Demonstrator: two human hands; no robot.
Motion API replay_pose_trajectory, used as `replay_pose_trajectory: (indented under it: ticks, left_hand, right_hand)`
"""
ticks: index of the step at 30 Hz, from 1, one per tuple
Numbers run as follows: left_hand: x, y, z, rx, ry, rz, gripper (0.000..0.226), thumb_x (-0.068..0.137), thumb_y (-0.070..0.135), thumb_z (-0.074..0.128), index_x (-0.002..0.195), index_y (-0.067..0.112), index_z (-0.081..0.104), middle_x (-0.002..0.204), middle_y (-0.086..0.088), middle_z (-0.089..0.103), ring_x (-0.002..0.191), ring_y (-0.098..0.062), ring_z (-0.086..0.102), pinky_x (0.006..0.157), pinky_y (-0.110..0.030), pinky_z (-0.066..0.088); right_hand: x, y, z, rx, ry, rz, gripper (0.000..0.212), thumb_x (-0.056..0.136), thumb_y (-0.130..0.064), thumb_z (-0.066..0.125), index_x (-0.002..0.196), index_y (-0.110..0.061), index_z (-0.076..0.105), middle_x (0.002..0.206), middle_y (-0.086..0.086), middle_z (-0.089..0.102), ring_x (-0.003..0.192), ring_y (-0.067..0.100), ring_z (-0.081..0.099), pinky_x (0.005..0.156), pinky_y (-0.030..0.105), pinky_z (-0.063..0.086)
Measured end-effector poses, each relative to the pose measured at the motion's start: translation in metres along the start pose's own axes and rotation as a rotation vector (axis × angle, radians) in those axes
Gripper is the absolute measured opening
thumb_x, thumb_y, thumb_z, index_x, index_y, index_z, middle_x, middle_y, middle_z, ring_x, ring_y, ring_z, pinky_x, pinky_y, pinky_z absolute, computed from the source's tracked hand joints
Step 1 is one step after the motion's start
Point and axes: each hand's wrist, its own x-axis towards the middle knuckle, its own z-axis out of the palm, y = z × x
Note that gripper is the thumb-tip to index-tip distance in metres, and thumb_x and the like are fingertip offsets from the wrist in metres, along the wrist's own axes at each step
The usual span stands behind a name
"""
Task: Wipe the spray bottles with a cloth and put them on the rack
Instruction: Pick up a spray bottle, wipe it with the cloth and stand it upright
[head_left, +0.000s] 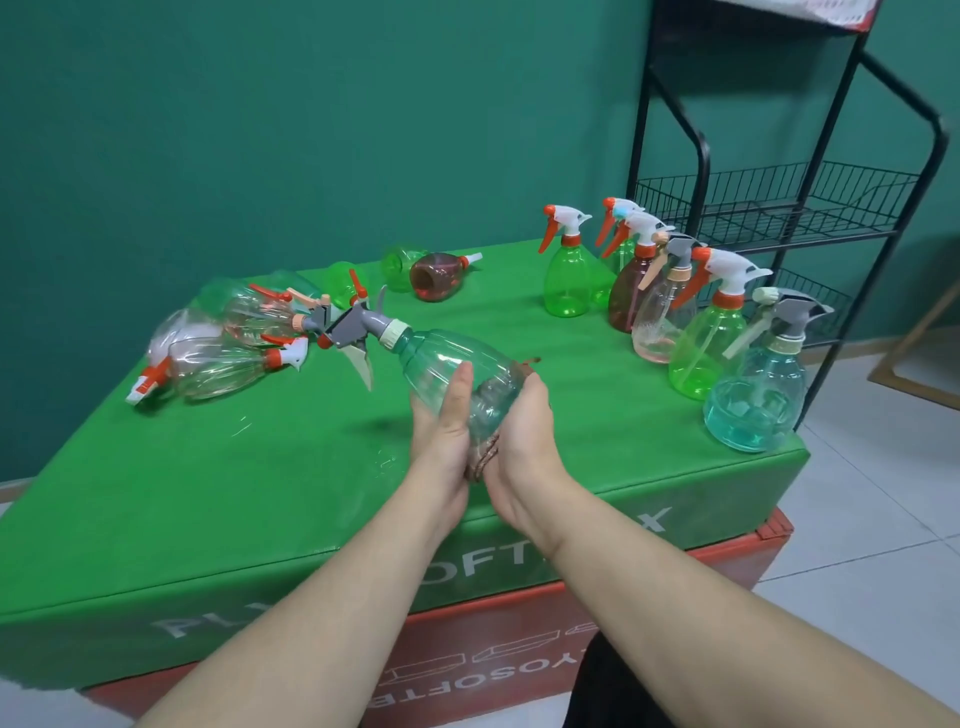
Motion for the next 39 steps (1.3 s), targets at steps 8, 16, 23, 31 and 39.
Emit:
replay_pose_trajectory:
  ticks: [8, 16, 23, 31, 39]
  left_hand:
    - [0.022, 0.002, -0.013, 0.316, 0.062, 0.181, 0.076, 0.055, 0.051, 0.091, 0.115, 0.031, 0.050, 0.117, -0.002, 0.072, 0.106, -0.019, 0.073, 0.096, -0.044, 0.057]
    - [0.026, -0.008, -0.009, 0.463, -0.024, 0.158, 0.058, 0.076, 0.024, 0.089, 0.118, 0.028, 0.049, 0.113, 0.001, 0.072, 0.097, -0.005, 0.072, 0.084, -0.023, 0.055]
    - [0.058, -0.010, 0.008, 0.682, -0.055, 0.198, 0.068, 0.075, 0.020, 0.092, 0.126, 0.022, 0.046, 0.116, 0.004, 0.068, 0.108, -0.014, 0.067, 0.102, -0.033, 0.050]
    - [0.108, -0.011, 0.051, 0.858, -0.075, 0.145, 0.093, 0.075, 0.034, 0.092, 0.145, 0.014, 0.035, 0.132, 0.001, 0.057, 0.119, -0.017, 0.056, 0.113, -0.034, 0.040]
    - [0.172, -0.024, 0.104, 1.019, -0.139, 0.176, 0.106, 0.070, 0.039, 0.094, 0.151, 0.013, 0.031, 0.152, -0.007, 0.046, 0.135, -0.024, 0.049, 0.117, -0.038, 0.037]
  right_hand:
    - [-0.003, -0.003, -0.005, 0.080, -0.099, 0.037, 0.057, 0.109, -0.033, 0.019, 0.130, -0.004, 0.064, 0.121, 0.015, 0.072, 0.118, 0.029, 0.067, 0.110, 0.046, 0.047]
    - [0.008, -0.024, -0.024, 0.067, -0.069, 0.056, 0.055, 0.106, -0.034, 0.025, 0.123, -0.003, 0.067, 0.115, 0.021, 0.073, 0.108, 0.034, 0.070, 0.101, 0.049, 0.052]
    - [0.023, -0.040, -0.046, -0.084, -0.036, 0.018, 0.046, 0.108, -0.033, 0.028, 0.100, -0.012, 0.068, 0.085, 0.006, 0.077, 0.076, 0.018, 0.073, 0.080, 0.034, 0.058]
    - [0.051, -0.071, -0.081, -0.348, 0.092, -0.029, 0.032, 0.105, -0.036, 0.040, 0.084, -0.017, 0.054, 0.064, 0.000, 0.066, 0.063, 0.018, 0.064, 0.066, 0.028, 0.049]
    - [0.098, -0.095, -0.104, -0.585, 0.242, -0.094, 0.013, 0.095, -0.023, 0.049, 0.082, -0.023, 0.049, 0.074, 0.001, 0.052, 0.075, 0.021, 0.050, 0.072, 0.031, 0.039]
